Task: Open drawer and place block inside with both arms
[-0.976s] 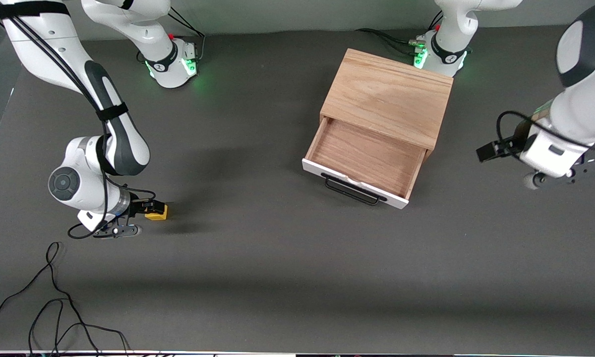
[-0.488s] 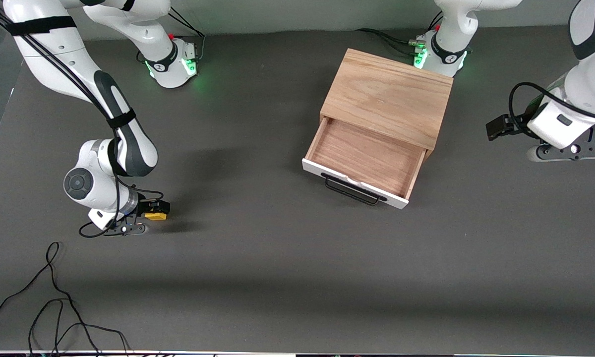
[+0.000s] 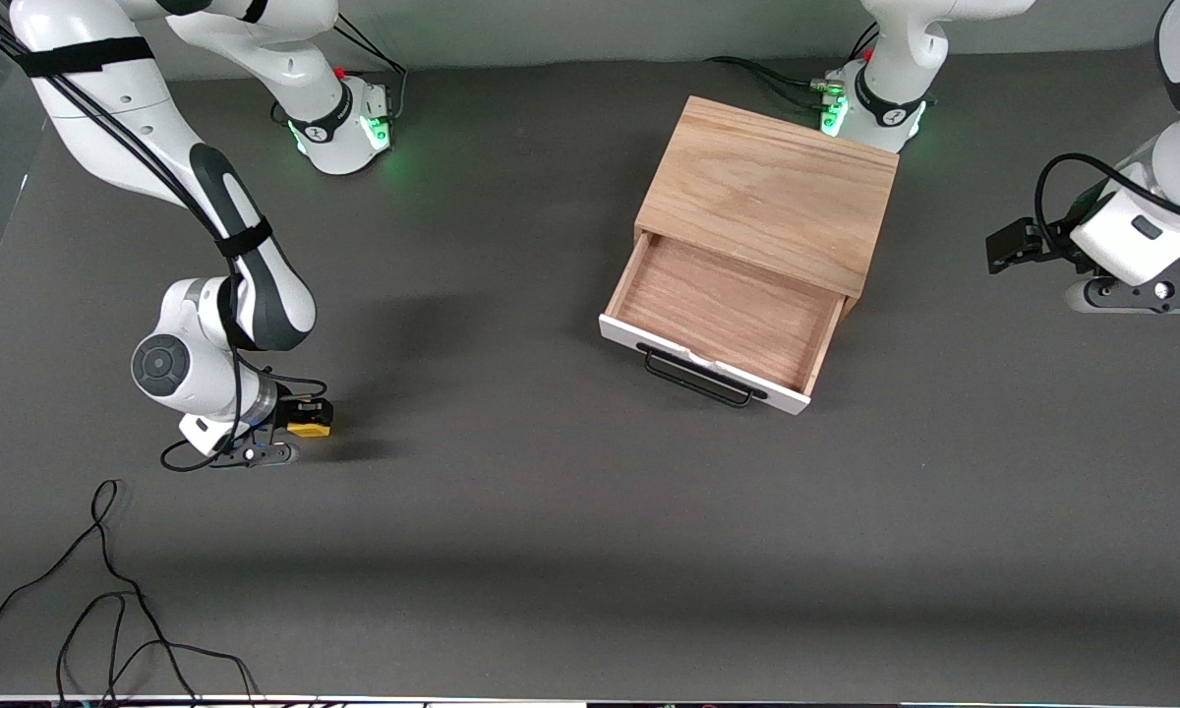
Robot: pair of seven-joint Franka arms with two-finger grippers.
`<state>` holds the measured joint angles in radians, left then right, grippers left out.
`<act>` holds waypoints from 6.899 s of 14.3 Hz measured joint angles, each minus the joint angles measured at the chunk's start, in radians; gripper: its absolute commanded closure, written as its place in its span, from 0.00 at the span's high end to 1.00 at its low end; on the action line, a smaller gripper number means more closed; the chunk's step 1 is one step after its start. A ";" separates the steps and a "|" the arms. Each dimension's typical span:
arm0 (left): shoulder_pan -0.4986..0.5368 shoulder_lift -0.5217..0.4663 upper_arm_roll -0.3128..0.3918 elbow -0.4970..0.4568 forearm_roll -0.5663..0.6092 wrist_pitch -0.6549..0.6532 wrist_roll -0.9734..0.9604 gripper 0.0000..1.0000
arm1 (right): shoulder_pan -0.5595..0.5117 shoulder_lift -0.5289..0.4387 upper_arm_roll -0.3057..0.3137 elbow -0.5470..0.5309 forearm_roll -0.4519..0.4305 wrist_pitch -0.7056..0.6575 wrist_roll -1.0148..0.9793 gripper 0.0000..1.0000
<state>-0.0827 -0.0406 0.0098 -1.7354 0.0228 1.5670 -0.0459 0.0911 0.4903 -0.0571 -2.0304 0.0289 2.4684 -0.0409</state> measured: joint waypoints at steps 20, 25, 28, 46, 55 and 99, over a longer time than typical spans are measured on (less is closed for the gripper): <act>0.035 0.044 -0.037 0.057 -0.003 0.056 0.016 1.00 | 0.062 -0.118 0.009 0.362 0.005 -0.554 0.010 0.00; 0.033 0.044 -0.021 0.057 -0.003 0.055 0.020 1.00 | 0.080 -0.121 0.014 0.595 0.070 -0.824 0.083 0.00; 0.033 0.044 -0.020 0.057 -0.003 0.043 0.024 1.00 | 0.135 -0.121 0.022 0.706 0.096 -0.916 0.190 0.00; 0.027 0.044 -0.015 0.057 -0.004 0.030 0.069 1.00 | 0.710 0.155 0.038 0.897 0.122 -0.575 1.112 0.00; 0.020 0.044 -0.016 0.057 -0.004 0.030 0.069 1.00 | 0.714 0.249 0.146 0.903 0.122 -0.449 1.207 0.00; 0.016 0.058 -0.015 0.057 -0.004 0.013 0.069 1.00 | 0.449 -0.006 0.087 0.907 0.211 -0.776 0.910 1.00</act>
<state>-0.0668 0.0173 -0.0057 -1.6780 0.0183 1.5801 0.0230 0.5399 0.4846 0.0299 -1.1231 0.2403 1.6923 0.8690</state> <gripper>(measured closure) 0.000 0.000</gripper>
